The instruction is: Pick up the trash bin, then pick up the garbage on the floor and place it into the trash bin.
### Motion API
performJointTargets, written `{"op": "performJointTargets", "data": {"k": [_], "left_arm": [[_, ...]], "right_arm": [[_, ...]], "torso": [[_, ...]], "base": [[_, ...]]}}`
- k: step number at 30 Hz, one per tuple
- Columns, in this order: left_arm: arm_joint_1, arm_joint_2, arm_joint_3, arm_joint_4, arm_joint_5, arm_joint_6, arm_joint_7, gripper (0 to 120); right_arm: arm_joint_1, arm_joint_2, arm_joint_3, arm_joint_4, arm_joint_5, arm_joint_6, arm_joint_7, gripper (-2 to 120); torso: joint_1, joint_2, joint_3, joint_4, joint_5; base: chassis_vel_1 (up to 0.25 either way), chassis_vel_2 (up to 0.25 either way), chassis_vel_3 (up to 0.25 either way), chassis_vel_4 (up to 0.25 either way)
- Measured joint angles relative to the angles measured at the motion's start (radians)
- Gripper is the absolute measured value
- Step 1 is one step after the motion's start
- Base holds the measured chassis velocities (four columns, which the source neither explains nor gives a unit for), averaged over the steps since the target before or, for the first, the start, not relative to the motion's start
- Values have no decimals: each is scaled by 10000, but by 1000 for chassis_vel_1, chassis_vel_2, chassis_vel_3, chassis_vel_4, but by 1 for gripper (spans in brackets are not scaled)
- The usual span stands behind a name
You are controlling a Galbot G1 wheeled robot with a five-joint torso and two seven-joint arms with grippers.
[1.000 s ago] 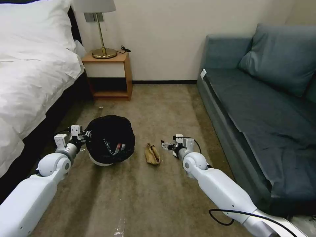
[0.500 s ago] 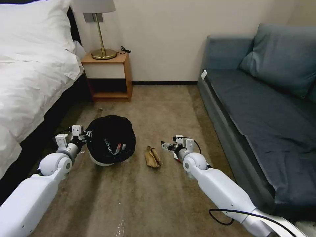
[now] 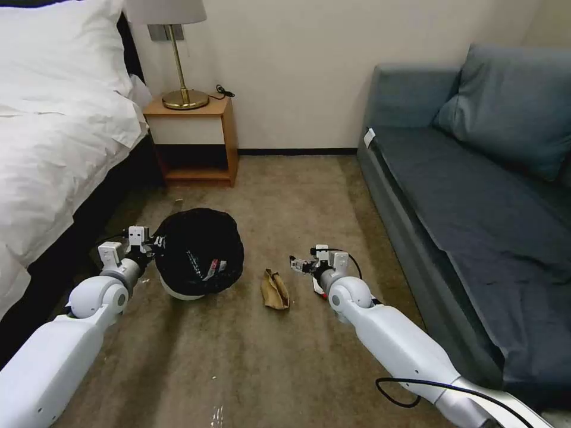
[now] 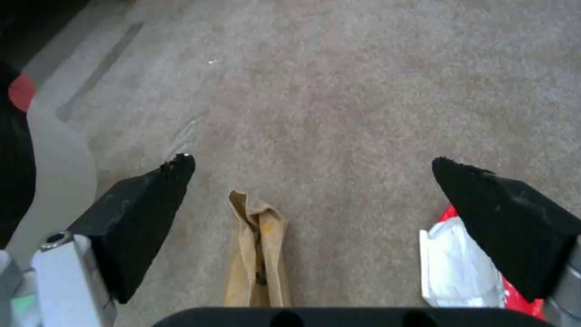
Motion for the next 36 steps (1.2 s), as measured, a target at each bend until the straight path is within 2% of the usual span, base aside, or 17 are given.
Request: {"op": "performJointTargets", "data": {"k": [36], "left_arm": [[28,76,-11,-84,-36,0,32,4]], "right_arm": [[-226,45,84,-92,-264,48,-25,100]], "torso": [[0,0,0,0,0]], "base": [[-58,60,53,-56]]}}
